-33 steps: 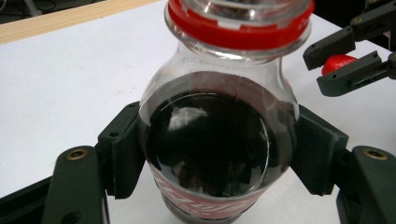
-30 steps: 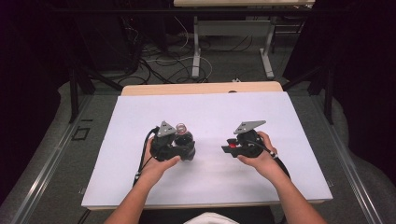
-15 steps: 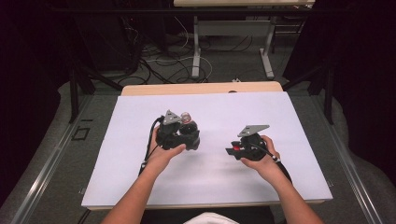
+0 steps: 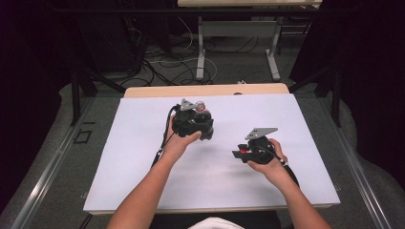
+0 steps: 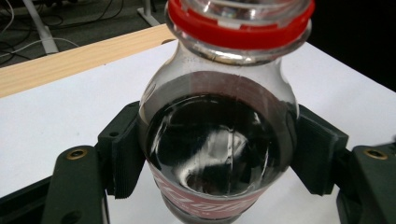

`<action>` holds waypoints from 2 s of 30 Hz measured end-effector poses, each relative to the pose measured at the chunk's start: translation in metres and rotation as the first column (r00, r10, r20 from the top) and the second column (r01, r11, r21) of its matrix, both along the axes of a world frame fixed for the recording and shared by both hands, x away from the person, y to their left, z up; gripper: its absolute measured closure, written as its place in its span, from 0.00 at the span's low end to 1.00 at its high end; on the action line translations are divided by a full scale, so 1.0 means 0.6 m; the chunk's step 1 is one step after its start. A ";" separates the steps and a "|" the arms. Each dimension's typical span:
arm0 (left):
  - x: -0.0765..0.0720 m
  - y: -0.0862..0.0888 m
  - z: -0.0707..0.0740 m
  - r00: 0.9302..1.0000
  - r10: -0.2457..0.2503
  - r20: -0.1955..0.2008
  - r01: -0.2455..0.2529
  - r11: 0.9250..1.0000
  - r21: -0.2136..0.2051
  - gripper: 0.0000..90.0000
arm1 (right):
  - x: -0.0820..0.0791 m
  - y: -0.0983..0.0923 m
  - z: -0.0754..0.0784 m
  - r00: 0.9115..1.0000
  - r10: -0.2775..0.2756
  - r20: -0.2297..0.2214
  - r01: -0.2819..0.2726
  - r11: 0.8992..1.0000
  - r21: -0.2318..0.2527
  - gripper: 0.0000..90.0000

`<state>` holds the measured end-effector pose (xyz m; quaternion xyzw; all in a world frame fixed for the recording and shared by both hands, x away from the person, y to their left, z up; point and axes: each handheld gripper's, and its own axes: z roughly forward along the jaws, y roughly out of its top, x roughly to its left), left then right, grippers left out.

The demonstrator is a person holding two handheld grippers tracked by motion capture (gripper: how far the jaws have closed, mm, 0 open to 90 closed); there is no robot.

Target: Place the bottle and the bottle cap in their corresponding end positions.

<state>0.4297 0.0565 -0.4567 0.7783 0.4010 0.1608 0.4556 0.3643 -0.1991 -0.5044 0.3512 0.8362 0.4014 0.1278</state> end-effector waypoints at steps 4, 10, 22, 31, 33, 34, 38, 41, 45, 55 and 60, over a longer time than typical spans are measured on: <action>0.019 -0.011 -0.016 1.000 0.002 0.005 -0.003 1.000 0.031 0.33 | 0.001 -0.003 0.001 1.000 0.003 0.004 -0.003 1.000 -0.001 0.68; 0.038 -0.022 -0.040 1.000 0.019 0.005 -0.019 0.999 0.038 0.33 | 0.002 -0.004 -0.001 1.000 -0.003 0.001 0.003 1.000 0.008 0.68; 0.052 -0.038 -0.067 0.999 0.049 0.007 -0.049 0.997 0.059 0.33 | 0.002 -0.005 -0.003 1.000 -0.007 -0.009 0.007 1.000 0.006 0.68; 0.050 -0.050 -0.081 0.999 0.032 0.003 -0.032 0.992 0.119 0.33 | 0.003 -0.005 -0.005 1.000 -0.004 -0.013 0.004 1.000 0.004 0.68; 0.047 -0.049 -0.082 1.000 0.024 0.000 -0.024 0.993 0.119 0.33 | 0.002 -0.006 -0.005 1.000 -0.011 -0.016 0.012 1.000 0.007 0.68; 0.048 -0.048 -0.083 1.000 0.029 0.006 -0.029 0.994 0.108 0.33 | 0.002 -0.006 -0.006 1.000 -0.009 -0.010 0.009 1.000 0.010 0.68; 0.048 -0.046 -0.083 1.000 0.022 0.001 -0.022 0.993 0.115 0.32 | 0.003 -0.005 -0.007 1.000 -0.008 -0.011 0.008 1.000 0.008 0.68; 0.047 -0.046 -0.084 1.000 0.027 -0.001 -0.027 0.994 0.104 0.32 | 0.002 -0.003 -0.007 1.000 -0.002 -0.006 0.002 1.000 0.008 0.68; 0.047 -0.044 -0.084 1.000 0.028 -0.007 -0.027 0.996 0.087 0.31 | 0.002 -0.004 -0.008 1.000 -0.001 -0.004 0.001 1.000 0.003 0.68; 0.037 -0.028 -0.077 0.999 0.030 -0.023 -0.029 0.998 0.059 0.17 | 0.002 0.005 -0.016 1.000 0.005 -0.022 -0.005 1.000 -0.005 0.68; 0.028 -0.015 -0.076 0.999 0.021 -0.042 -0.020 0.999 0.026 0.09 | 0.003 0.017 -0.022 1.000 0.021 -0.011 -0.021 1.000 -0.009 0.68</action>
